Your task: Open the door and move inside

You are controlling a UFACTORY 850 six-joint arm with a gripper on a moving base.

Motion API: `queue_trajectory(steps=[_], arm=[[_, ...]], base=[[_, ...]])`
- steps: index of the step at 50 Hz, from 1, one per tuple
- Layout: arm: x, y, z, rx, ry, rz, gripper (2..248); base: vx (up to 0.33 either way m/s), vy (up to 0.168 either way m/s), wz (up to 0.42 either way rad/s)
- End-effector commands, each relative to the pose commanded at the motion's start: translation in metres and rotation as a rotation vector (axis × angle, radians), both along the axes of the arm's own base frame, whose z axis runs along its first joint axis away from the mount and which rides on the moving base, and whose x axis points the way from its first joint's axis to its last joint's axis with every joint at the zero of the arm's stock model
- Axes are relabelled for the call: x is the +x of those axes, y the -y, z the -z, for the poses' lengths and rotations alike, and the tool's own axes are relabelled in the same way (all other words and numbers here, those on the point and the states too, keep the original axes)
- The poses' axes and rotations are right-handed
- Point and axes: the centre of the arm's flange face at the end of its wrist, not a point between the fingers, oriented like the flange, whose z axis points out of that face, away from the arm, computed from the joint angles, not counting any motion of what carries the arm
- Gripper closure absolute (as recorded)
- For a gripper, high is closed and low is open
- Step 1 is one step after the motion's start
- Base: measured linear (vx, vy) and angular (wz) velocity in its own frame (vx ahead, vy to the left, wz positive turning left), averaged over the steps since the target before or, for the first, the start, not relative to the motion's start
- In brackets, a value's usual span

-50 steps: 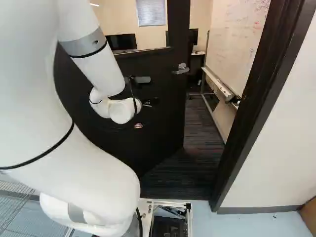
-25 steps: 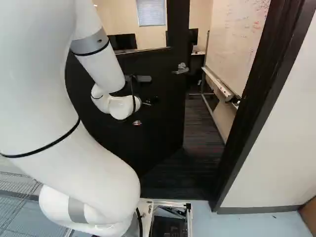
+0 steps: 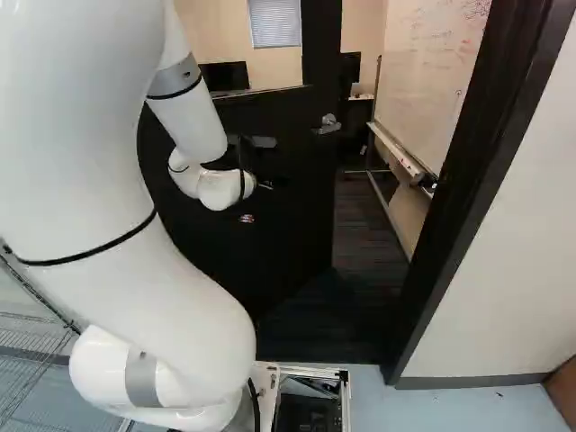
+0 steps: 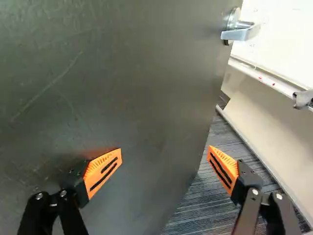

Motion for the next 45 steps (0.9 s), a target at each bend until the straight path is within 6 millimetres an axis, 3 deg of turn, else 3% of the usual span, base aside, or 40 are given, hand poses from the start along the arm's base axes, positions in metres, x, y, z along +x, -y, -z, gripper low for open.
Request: queue_trajectory(steps=[45], arm=[[0.052,-0.039,0.002,0.015,0.012,-0.043,3]], base=[[0.0,0.0,0.0]])
